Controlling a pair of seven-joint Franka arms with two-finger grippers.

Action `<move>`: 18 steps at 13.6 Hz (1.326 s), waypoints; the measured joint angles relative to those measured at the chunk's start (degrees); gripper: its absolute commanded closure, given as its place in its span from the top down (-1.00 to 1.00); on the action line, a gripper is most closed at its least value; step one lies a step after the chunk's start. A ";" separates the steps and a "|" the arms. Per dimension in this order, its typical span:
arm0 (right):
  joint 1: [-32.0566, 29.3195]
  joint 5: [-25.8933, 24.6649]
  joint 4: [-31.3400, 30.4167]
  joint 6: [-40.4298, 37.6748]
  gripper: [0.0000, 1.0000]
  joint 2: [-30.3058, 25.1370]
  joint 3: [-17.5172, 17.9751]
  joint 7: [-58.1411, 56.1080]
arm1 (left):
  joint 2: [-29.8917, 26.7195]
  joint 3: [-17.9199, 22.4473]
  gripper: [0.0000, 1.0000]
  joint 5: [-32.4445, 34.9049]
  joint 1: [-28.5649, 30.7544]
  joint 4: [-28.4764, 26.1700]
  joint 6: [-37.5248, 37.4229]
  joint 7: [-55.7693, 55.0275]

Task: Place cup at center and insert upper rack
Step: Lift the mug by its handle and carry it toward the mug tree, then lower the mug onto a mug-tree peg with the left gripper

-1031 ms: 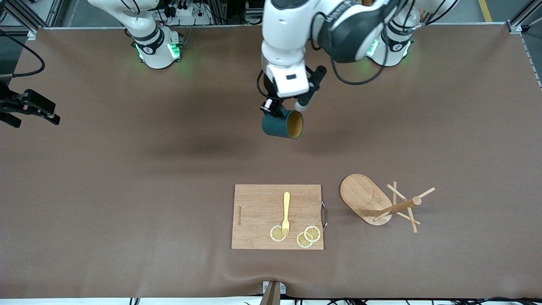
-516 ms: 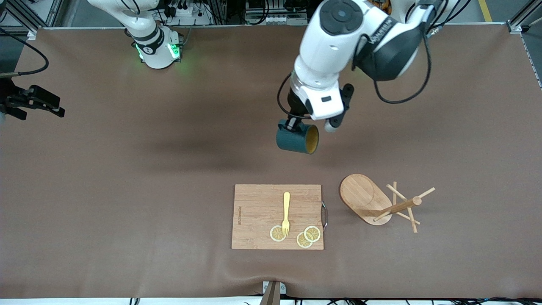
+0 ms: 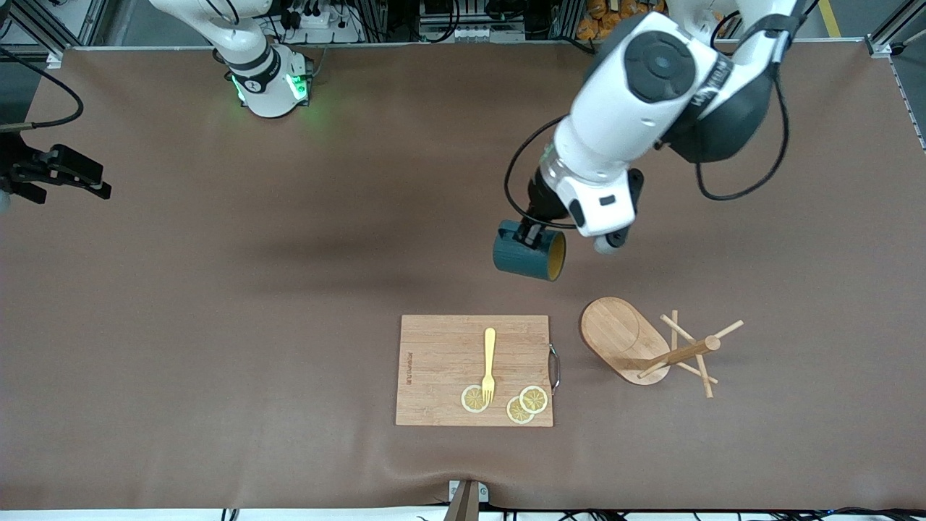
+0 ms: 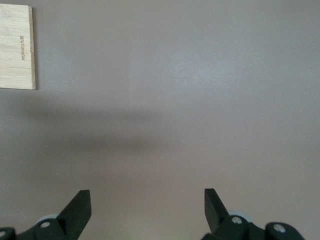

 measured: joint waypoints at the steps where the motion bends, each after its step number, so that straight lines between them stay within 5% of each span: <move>1: 0.00 0.00 0.00 0.00 1.00 0.00 0.00 0.00 | -0.01 0.00 -1.00 -1.32 1.28 0.00 0.03 1.43; 18: 0.02 0.00 -0.02 -0.20 1.00 0.31 0.08 0.01 | -0.03 0.00 -1.00 -12.68 10.87 -0.78 0.75 17.70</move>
